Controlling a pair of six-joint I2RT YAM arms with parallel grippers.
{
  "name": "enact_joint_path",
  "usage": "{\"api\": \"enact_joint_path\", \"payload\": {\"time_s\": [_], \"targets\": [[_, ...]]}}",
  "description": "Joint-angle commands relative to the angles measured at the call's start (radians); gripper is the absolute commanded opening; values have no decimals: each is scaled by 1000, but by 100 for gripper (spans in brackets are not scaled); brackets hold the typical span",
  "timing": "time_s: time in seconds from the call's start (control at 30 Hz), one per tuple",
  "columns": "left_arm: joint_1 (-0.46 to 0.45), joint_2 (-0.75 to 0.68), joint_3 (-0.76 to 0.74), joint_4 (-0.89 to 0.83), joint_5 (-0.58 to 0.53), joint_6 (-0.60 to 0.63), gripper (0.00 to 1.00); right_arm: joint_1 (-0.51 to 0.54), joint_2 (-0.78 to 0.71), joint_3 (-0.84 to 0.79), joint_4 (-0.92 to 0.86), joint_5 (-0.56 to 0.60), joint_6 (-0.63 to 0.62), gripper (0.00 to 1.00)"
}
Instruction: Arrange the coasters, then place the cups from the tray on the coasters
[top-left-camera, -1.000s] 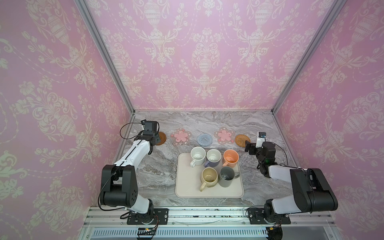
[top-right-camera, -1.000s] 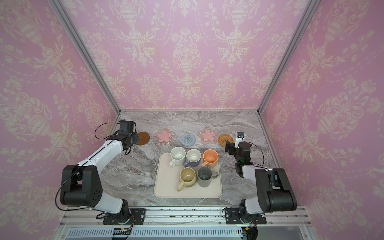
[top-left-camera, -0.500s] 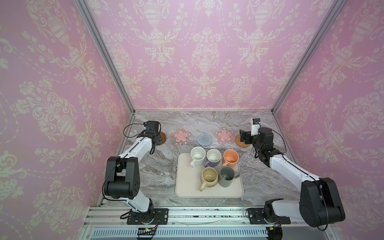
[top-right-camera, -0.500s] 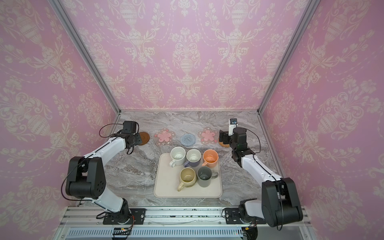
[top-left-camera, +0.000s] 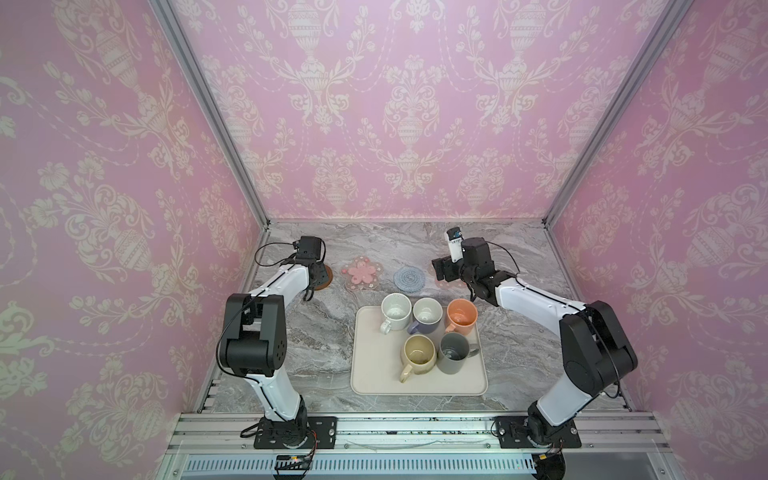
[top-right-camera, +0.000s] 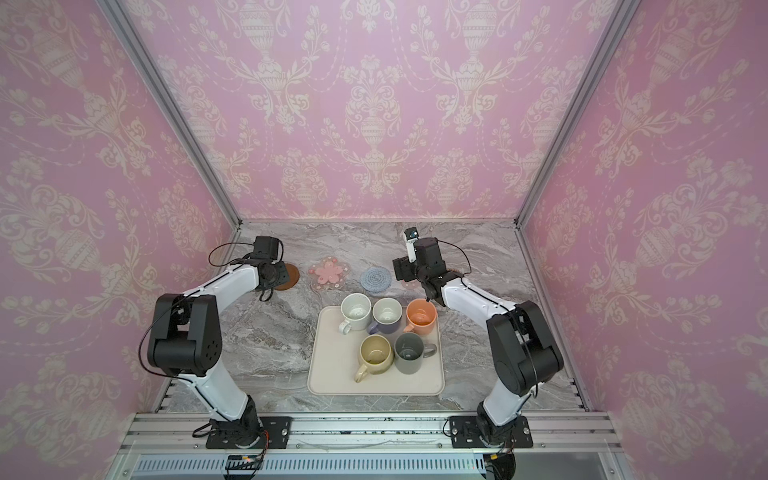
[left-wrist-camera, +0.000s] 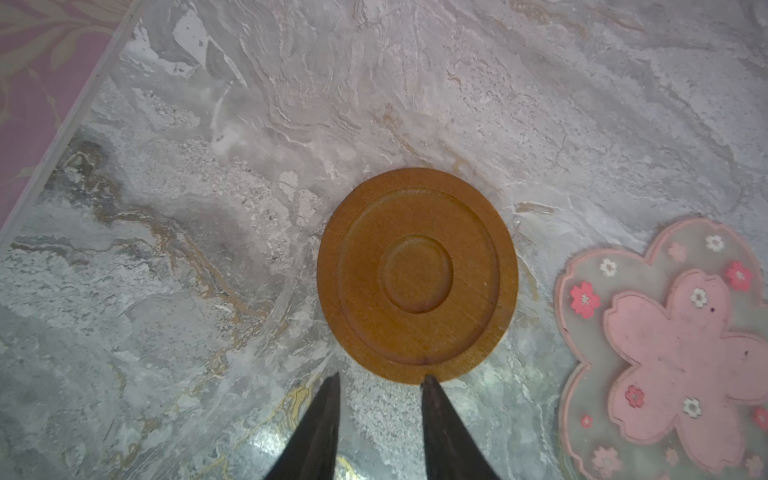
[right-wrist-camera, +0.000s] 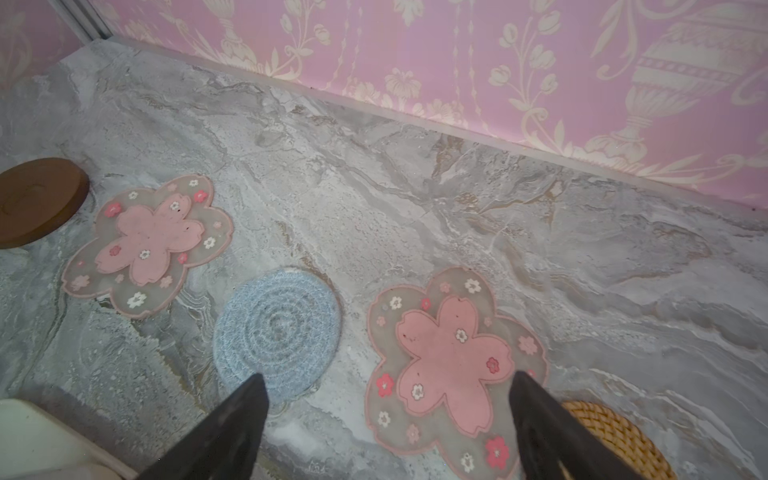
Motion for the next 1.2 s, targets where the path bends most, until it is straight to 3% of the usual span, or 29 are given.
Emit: {"api": "enact_joint_path", "payload": {"time_s": [0.0,0.2,0.4,1.17], "targets": [[7,48,52,-24,24,-19,34,20,37,67,-43,-8,23,91],[14,110,90,-16,39,-30,20,43,90,137,-42,-23,54,91],[16,162,109,-13,47,-54,13,51,112,161,-31,-36,81,90],[42,427,362,-6,90,-133,10,63,138,158,-46,-37,144,89]]}}
